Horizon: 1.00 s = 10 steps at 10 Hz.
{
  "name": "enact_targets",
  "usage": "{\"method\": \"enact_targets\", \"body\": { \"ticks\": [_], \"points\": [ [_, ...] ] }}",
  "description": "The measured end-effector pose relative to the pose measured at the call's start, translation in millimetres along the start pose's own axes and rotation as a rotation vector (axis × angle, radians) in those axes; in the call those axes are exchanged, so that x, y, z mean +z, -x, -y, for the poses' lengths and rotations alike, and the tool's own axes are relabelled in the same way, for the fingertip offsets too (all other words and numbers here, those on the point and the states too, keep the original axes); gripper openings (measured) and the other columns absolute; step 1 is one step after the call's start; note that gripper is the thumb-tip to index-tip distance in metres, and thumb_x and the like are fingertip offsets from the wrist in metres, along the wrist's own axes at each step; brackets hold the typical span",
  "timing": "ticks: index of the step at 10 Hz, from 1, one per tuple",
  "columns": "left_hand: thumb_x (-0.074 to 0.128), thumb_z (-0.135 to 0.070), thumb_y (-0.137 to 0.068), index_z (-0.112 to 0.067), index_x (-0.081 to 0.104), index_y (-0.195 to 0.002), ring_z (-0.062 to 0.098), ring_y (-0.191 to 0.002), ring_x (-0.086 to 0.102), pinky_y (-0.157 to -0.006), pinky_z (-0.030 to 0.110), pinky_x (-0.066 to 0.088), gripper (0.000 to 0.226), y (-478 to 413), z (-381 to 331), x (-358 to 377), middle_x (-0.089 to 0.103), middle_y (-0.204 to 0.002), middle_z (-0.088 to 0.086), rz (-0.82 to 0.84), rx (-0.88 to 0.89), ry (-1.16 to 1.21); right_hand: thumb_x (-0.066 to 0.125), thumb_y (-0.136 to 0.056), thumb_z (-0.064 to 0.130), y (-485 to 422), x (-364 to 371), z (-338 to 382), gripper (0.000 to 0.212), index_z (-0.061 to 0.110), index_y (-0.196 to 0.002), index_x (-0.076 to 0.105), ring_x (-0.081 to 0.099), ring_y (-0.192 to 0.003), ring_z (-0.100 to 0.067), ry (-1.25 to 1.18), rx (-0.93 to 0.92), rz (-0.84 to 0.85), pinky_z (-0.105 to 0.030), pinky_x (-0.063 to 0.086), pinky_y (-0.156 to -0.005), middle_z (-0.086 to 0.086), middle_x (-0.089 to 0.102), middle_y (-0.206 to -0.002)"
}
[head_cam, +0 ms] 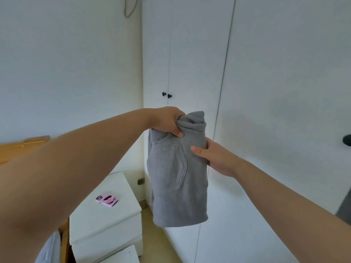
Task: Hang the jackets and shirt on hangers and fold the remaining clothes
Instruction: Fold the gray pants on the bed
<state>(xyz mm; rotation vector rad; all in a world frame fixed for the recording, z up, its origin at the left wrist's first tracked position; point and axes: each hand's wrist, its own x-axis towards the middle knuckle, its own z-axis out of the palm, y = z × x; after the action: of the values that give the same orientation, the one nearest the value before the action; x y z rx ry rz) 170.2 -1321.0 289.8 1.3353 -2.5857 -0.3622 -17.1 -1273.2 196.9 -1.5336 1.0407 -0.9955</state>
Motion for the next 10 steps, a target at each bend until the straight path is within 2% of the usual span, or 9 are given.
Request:
{"method": "enact_targets", "body": {
  "ticks": [1, 2, 3, 4, 5, 6, 7, 9, 10],
  "points": [
    [0.073, -0.02, -0.08, -0.011, 0.062, -0.105, 0.019, -0.098, 0.057, -0.084, 0.028, 0.041, 0.029, -10.7, -26.0, -8.5, 0.063, -0.102, 0.0, -0.064, 0.069, 0.058, 0.083, -0.069, 0.021, 23.3, -13.8, -5.2, 0.063, 0.014, -0.126, 0.056, 0.064, -0.109, -0.018, -0.02, 0.077, -0.064, -0.035, 0.051, -0.095, -0.002, 0.067, -0.12],
    [0.074, -0.018, -0.081, -0.013, 0.061, -0.097, 0.02, -0.097, 0.056, -0.082, 0.027, 0.039, 0.021, -11.7, -32.5, -16.5, 0.062, -0.098, 0.001, -0.139, 0.065, 0.152, 0.076, -0.077, 0.007, 61.7, -33.9, -42.2, 0.043, 0.005, -0.118, 0.062, 0.064, -0.109, -0.023, 0.15, 0.422, 0.069, -0.037, 0.05, -0.098, -0.008, 0.068, -0.116],
    [0.073, -0.019, -0.082, -0.015, 0.062, -0.099, 0.022, -0.1, 0.056, -0.086, 0.032, 0.044, 0.021, -15.5, -44.8, -24.6, 0.063, -0.104, 0.002, -0.08, 0.022, 0.235, 0.069, -0.074, 0.012, 96.8, -52.8, -58.9, 0.033, 0.007, -0.106, 0.065, 0.066, -0.091, -0.022, 0.44, 0.562, 0.04, -0.036, 0.054, -0.09, -0.012, 0.068, -0.105],
    [0.074, -0.024, -0.082, -0.009, 0.058, -0.119, 0.026, -0.103, 0.055, -0.09, 0.038, 0.048, 0.043, -17.1, -79.0, -26.3, 0.059, -0.12, 0.009, -0.026, -0.041, 0.266, 0.056, -0.085, 0.008, 108.4, -71.8, -34.2, 0.039, 0.008, -0.124, 0.055, 0.058, -0.104, -0.024, 0.888, 0.489, -0.338, -0.027, 0.044, -0.088, -0.014, 0.058, -0.126],
    [0.065, -0.017, -0.088, -0.002, 0.049, -0.117, 0.031, -0.091, 0.056, -0.081, 0.04, 0.052, 0.036, -15.7, -113.2, -29.6, 0.054, -0.109, 0.017, 0.009, -0.114, 0.377, 0.055, -0.092, 0.013, 117.1, -68.6, 19.2, 0.04, 0.012, -0.132, 0.048, 0.052, -0.118, -0.019, 0.751, 0.109, -0.775, -0.024, 0.038, -0.093, -0.007, 0.054, -0.131],
    [0.044, -0.003, -0.094, -0.009, 0.04, -0.076, 0.023, -0.061, 0.043, -0.05, 0.029, 0.044, 0.019, -13.6, -135.9, -32.0, 0.041, -0.075, 0.01, 0.029, -0.113, 0.455, 0.058, -0.092, 0.03, 135.5, -40.6, 60.3, 0.048, 0.019, -0.136, 0.042, 0.043, -0.126, -0.008, 0.576, -0.191, -0.915, -0.021, 0.032, -0.098, 0.006, 0.047, -0.136],
    [0.043, -0.005, -0.096, -0.011, 0.037, -0.07, 0.019, -0.058, 0.04, -0.037, 0.023, 0.04, 0.028, -14.0, -147.6, -36.8, 0.039, -0.071, 0.007, 0.006, -0.074, 0.477, 0.07, -0.075, 0.05, 143.5, 3.4, 62.3, 0.087, 0.028, -0.146, 0.024, 0.031, -0.134, -0.006, 0.52, -0.181, -0.905, -0.027, 0.031, -0.107, 0.014, 0.032, -0.145],
    [0.045, -0.009, -0.095, -0.007, 0.048, -0.078, 0.021, -0.074, 0.046, -0.057, 0.029, 0.038, 0.018, -11.1, -165.4, -40.7, 0.047, -0.083, 0.007, -0.019, -0.045, 0.465, 0.076, -0.06, 0.064, 100.9, 45.6, 39.6, 0.126, 0.024, -0.15, -0.004, 0.008, -0.145, -0.019, 0.912, -0.084, -1.234, -0.05, 0.008, -0.118, 0.0, 0.008, -0.159],
    [0.051, -0.004, -0.091, 0.0, 0.044, -0.126, 0.025, -0.095, 0.045, -0.067, 0.029, 0.045, 0.037, -28.8, -170.8, -39.1, 0.046, -0.12, 0.013, -0.044, -0.022, 0.549, 0.079, -0.064, 0.052, 80.4, 41.0, 29.9, 0.122, 0.025, -0.147, -0.007, 0.013, -0.145, -0.028, 1.011, -0.056, -1.407, -0.055, 0.013, -0.115, -0.01, 0.01, -0.158]
  ]
}}
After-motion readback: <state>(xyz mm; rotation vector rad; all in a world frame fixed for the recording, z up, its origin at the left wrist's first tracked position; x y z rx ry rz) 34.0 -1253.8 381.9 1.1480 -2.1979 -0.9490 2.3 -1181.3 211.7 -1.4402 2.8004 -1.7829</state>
